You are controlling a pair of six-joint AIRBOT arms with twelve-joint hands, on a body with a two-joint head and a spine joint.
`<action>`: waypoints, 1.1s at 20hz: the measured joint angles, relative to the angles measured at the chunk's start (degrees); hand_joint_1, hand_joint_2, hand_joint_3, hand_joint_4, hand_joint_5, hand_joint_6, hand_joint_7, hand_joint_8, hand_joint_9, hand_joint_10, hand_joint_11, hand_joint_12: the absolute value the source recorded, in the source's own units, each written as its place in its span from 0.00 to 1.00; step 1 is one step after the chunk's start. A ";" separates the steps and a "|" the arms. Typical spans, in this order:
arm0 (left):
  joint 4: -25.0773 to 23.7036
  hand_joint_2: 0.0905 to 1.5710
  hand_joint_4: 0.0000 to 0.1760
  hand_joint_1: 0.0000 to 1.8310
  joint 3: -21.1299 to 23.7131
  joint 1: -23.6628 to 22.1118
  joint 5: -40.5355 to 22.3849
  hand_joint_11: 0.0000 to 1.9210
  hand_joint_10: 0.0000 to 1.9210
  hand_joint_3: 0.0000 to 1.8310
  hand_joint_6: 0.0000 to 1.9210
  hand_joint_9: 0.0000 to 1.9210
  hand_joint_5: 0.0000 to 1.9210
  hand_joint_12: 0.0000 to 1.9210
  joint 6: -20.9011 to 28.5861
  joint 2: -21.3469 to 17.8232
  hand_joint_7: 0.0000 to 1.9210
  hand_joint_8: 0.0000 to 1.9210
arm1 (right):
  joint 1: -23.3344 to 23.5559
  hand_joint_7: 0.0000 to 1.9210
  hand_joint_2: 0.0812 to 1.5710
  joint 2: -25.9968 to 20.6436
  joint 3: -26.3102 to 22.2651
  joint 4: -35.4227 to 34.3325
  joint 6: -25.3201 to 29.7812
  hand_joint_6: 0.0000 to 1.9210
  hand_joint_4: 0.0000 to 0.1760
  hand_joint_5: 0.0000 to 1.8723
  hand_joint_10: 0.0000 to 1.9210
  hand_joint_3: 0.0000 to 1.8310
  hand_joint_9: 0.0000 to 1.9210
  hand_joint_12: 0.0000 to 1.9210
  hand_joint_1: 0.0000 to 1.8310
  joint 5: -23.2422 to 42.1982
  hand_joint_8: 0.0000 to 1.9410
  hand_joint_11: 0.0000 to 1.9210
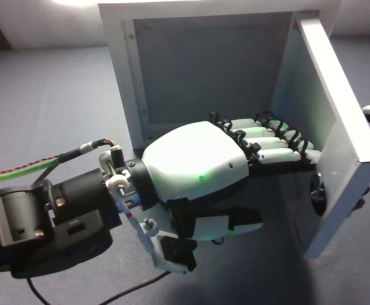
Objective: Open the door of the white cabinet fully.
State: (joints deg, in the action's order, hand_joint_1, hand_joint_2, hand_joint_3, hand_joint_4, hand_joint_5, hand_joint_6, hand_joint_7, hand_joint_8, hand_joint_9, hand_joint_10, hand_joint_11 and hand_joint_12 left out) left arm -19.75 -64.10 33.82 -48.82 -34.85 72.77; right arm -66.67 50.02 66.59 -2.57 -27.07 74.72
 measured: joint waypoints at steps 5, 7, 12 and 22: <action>-0.22 0.79 0.00 0.55 -0.46 -0.63 0.13 0.15 0.00 0.00 0.00 0.12 0.16 0.01 -0.04 0.96 0.13 0.00 | 0.00 0.23 0.87 0.00 0.00 0.00 0.00 0.00 0.07 0.24 0.00 0.00 0.16 0.00 0.45 0.02 0.00 0.14; -0.17 0.80 0.00 0.55 -0.55 -0.81 0.17 0.14 0.00 0.01 0.00 0.11 0.15 0.00 -0.11 1.60 0.13 0.00 | 0.00 0.23 0.87 0.24 0.02 -0.11 0.02 0.00 0.06 0.25 0.00 0.00 0.16 0.00 0.46 0.02 0.00 0.14; -0.26 0.79 0.00 0.55 -0.52 -0.92 0.42 0.14 0.00 0.00 0.00 0.12 0.17 0.01 -0.07 1.49 0.13 0.00 | 0.04 0.23 0.86 0.33 0.17 -0.04 0.07 0.00 0.00 0.25 0.00 0.00 0.15 0.00 0.44 0.07 0.00 0.14; 1.03 0.82 0.00 0.53 4.13 1.79 -2.25 0.09 0.00 0.00 0.00 0.09 0.13 0.00 -1.07 -8.74 0.13 0.00 | 0.04 0.25 0.87 0.33 0.00 -0.44 0.46 0.00 0.00 0.26 0.00 0.00 0.17 0.01 0.43 0.02 0.00 0.16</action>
State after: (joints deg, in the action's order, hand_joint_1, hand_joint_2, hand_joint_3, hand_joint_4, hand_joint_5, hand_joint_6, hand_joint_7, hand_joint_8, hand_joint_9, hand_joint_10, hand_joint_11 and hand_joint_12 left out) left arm -18.72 -59.96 35.62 -51.07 -35.92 64.03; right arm -66.63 50.35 66.59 -3.01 -26.61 74.74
